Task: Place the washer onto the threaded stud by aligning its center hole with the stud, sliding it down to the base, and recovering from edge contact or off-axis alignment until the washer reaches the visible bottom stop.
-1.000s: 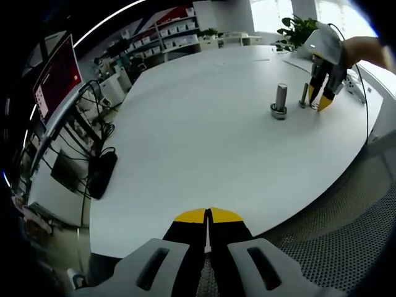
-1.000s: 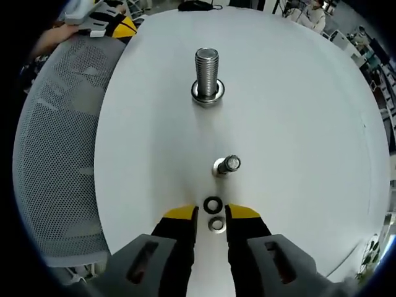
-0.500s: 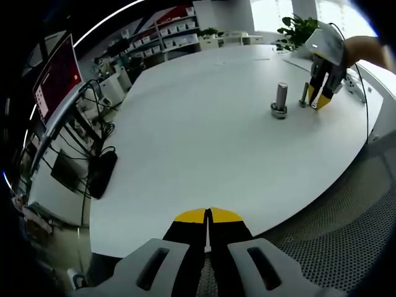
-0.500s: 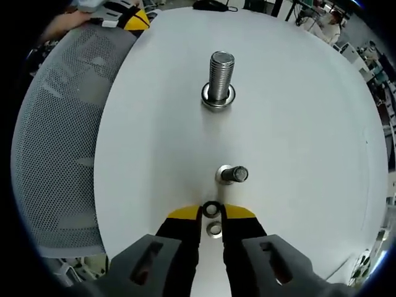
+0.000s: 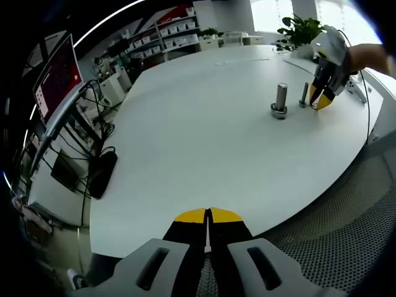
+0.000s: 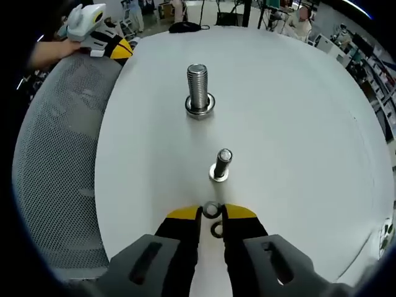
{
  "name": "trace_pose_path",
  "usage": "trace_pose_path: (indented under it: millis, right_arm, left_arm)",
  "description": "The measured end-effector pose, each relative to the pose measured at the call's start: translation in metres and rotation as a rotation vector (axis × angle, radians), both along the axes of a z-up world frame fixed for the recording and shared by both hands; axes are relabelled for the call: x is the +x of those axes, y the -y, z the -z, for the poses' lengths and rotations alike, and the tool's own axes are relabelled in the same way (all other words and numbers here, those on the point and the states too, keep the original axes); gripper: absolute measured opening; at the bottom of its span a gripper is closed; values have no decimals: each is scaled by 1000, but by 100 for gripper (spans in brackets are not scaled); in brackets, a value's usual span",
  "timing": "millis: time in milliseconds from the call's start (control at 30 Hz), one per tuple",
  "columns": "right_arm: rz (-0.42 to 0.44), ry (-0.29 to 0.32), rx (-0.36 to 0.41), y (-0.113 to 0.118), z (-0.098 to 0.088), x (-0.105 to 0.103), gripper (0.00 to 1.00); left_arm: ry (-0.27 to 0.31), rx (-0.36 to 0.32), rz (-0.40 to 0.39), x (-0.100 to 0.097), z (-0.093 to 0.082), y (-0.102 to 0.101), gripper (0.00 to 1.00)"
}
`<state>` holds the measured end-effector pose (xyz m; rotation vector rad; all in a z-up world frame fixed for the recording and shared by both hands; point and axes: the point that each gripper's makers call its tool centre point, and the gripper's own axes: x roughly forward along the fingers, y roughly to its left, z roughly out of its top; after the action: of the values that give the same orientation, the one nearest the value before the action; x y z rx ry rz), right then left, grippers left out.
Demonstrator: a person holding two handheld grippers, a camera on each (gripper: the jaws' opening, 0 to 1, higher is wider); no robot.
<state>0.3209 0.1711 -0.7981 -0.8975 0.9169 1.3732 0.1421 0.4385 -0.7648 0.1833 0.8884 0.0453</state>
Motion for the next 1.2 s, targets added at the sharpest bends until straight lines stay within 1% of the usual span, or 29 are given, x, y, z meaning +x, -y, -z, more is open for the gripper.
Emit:
trace_pose_path:
  millis: [100, 200, 267, 333, 367, 467, 633, 667, 733, 800, 867, 967, 1000, 1033, 1100, 1133, 1200]
  right_arm:
    - [-16, -12, 2, 2, -1, -3, 21]
    - [-30, 4, -8, 3, 0, -4, 21]
    - [-22, 8, -8, 3, 0, -3, 20]
    - [-24, 24, -11, 3, 1, -1, 16]
    - [-25, 31, -13, 3, 1, 0, 16]
    - [-14, 34, -13, 3, 0, -1, 15]
    - [24, 47, 13, 4, -1, 0, 14]
    - [38, 56, 15, 4, -1, 0, 14]
    - [33, 71, 5, 7, -2, -1, 14]
    - [28, 68, 8, 7, -5, -5, 14]
    - [51, 54, 23, 6, -9, -6, 14]
    - [66, 50, 28, 4, -14, -6, 14]
    - [78, 44, 23, 5, -16, -6, 4]
    - [101, 34, 23, 6, -15, -5, 3]
    - [97, 37, 44, 5, -16, -2, 3]
    - [106, 40, 38, 3, -18, -2, 3]
    - [84, 76, -13, 8, -9, 3, 3]
  left_arm:
    - [0, 0, 0, 0, 0, 0, 0]
    - [0, 0, 0, 0, 0, 0, 0]
    - [1, -1, 0, 0, 0, 0, 0]
    - [2, -1, 0, 0, 0, 0, 0]
    - [2, -1, 0, 0, 0, 0, 0]
    - [3, -1, 0, 0, 0, 0, 0]
    - [7, -1, -1, 0, -1, 0, 0]
    - [7, -1, 0, 1, -1, 0, 0]
    - [7, -1, 0, 1, -1, 0, 0]
    - [8, -1, 0, 1, -1, 0, 0]
    - [8, -1, 0, 1, -1, 0, 0]
    - [10, -1, -1, 1, -1, 0, 0]
    - [10, -2, -1, 1, -1, 0, 0]
    - [10, -1, -1, 1, -1, 0, 0]
    - [12, -2, -2, 1, -2, 0, 0]
    - [12, -2, -2, 1, -2, 0, 0]
    - [11, -2, 0, 1, -2, 0, 0]
